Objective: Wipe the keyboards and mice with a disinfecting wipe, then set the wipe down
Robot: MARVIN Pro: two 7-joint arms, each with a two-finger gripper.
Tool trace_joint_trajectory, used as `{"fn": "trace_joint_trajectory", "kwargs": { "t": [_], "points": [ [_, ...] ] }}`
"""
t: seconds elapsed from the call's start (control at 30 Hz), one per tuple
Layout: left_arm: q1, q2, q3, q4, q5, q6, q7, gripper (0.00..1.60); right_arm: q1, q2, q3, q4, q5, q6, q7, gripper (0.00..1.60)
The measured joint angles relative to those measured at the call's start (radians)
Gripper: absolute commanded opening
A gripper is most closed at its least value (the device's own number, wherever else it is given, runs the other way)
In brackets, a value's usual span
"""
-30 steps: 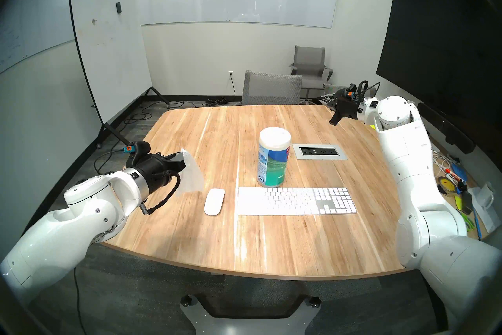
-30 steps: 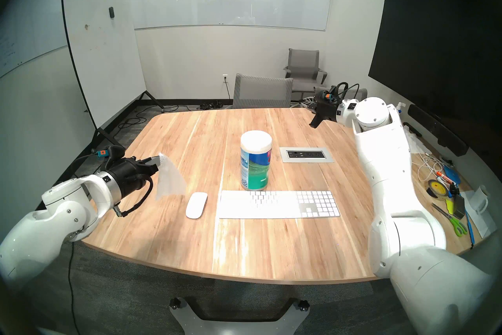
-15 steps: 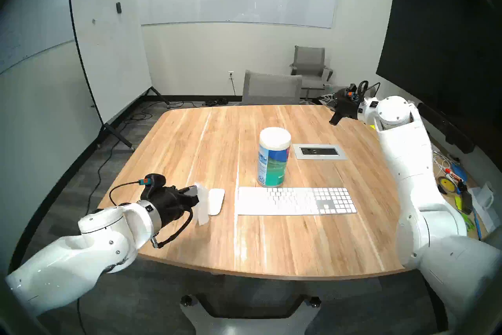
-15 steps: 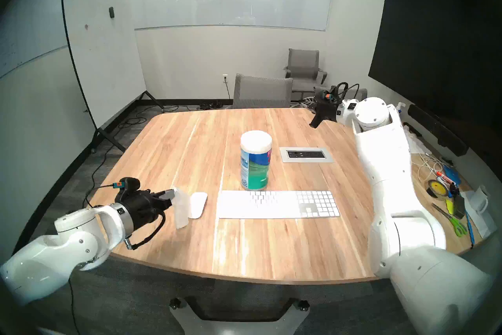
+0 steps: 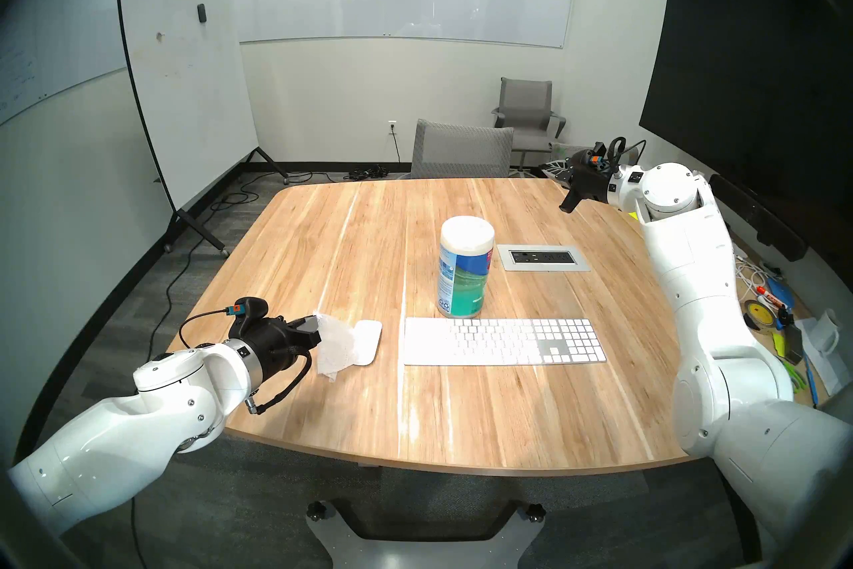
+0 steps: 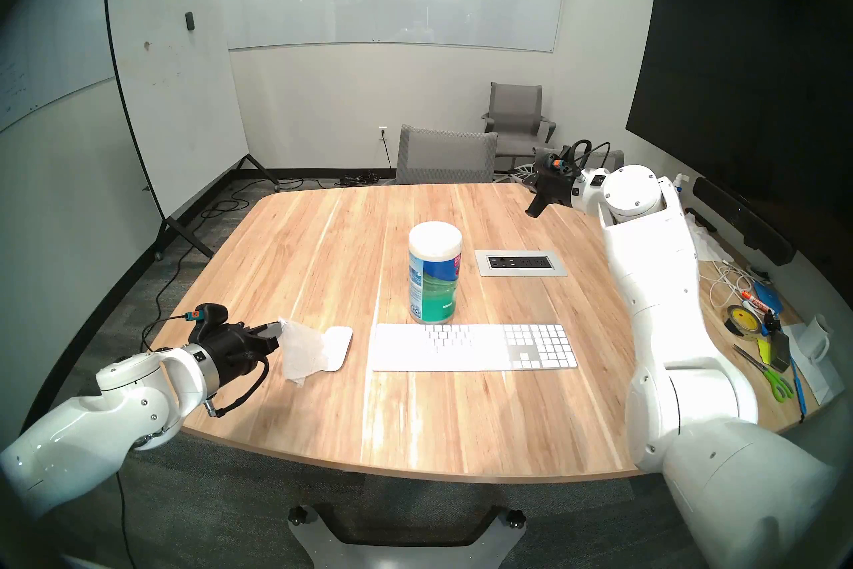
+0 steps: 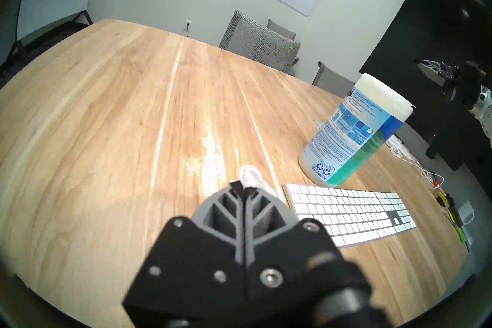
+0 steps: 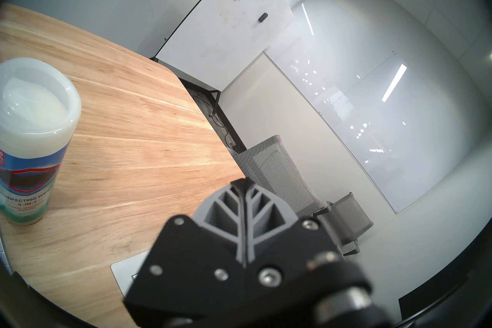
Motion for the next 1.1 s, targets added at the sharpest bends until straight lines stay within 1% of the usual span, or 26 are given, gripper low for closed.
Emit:
{"fn": "trace_joint_trajectory", "kwargs": {
  "t": [0.1,0.37,0.7,1.1],
  "points": [
    [-0.019,-0.009,0.018,0.011,0.007,0.003,-0.006,0.00,0.000,0.000,0.000,0.000,0.000,0.000,0.000,0.00],
    [-0.087,-0.050,0.097,0.068,0.032,0.029,-0.019,0.00,0.000,0.000,0.000,0.000,0.000,0.000,0.000,0.00],
    [-0.164,-0.089,0.144,0.158,0.049,0.061,-0.046,0.00,0.000,0.000,0.000,0.000,0.000,0.000,0.000,0.00],
    [-0.235,-0.133,0.191,0.218,0.072,0.091,-0.066,0.00,0.000,0.000,0.000,0.000,0.000,0.000,0.000,0.00]
  ]
}}
